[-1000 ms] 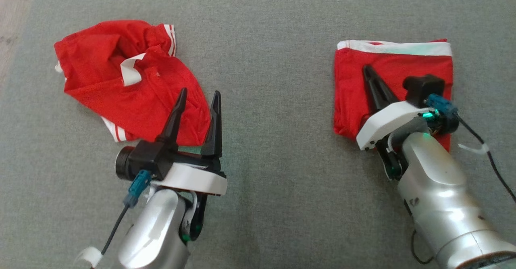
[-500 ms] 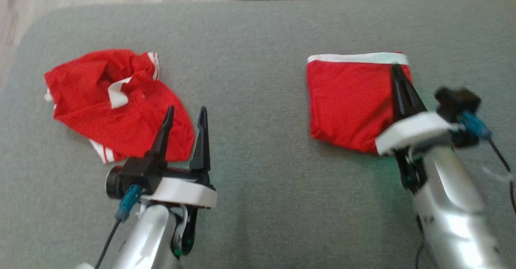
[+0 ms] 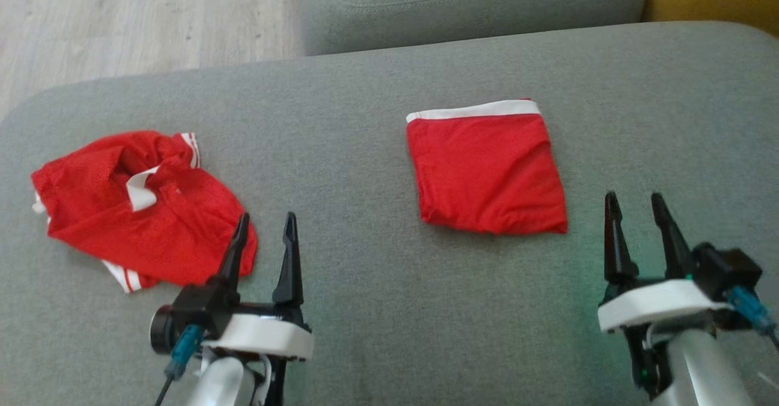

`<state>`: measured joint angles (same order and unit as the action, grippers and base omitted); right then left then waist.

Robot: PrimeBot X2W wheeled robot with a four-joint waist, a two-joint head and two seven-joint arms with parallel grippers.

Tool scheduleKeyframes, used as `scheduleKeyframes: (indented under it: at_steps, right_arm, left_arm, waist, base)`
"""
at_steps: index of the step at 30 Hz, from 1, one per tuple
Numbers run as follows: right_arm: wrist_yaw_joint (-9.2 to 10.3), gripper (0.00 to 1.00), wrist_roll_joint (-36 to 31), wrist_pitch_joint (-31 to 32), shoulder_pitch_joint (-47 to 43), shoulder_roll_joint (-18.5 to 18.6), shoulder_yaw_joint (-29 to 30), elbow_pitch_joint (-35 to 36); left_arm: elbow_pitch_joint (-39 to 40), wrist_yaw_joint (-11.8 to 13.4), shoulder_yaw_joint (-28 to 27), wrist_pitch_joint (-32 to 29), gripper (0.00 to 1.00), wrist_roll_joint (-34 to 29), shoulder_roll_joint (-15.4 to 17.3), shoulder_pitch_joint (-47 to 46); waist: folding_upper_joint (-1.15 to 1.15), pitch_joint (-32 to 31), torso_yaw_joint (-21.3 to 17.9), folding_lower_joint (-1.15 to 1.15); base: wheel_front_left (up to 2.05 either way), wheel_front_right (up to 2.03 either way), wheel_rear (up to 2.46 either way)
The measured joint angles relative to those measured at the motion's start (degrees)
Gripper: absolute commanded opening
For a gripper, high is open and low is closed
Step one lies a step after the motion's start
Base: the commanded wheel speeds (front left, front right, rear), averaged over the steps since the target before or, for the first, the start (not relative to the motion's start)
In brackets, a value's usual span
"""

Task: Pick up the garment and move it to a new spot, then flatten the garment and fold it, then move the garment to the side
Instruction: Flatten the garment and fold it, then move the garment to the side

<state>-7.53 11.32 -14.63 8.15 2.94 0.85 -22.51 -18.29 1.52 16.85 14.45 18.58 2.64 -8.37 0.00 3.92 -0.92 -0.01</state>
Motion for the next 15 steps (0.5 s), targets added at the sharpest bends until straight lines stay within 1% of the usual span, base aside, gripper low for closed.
scheduleKeyframes:
  at_steps: [4, 15]
  right_arm:
    - [0.0, 1.0, 0.5, 0.0, -1.9, -0.2, -0.2, 0.7]
    - [0.0, 1.0, 0.2, 0.0, -1.0, -0.2, -0.4, 1.3]
  left_arm:
    - [0.3, 0.0, -0.2, 0.0, 1.0, 0.0, 0.0, 0.9]
    - [1.2, 0.0, -0.1, 0.0, 1.0, 0.0, 0.0, 0.5]
  waist:
    - [0.0, -0.1, -0.5, 0.01]
    - [0.0, 2.1, -0.1, 0.01]
  base:
    - [0.0, 0.0, 0.0]
    - [0.0, 0.0, 0.0]
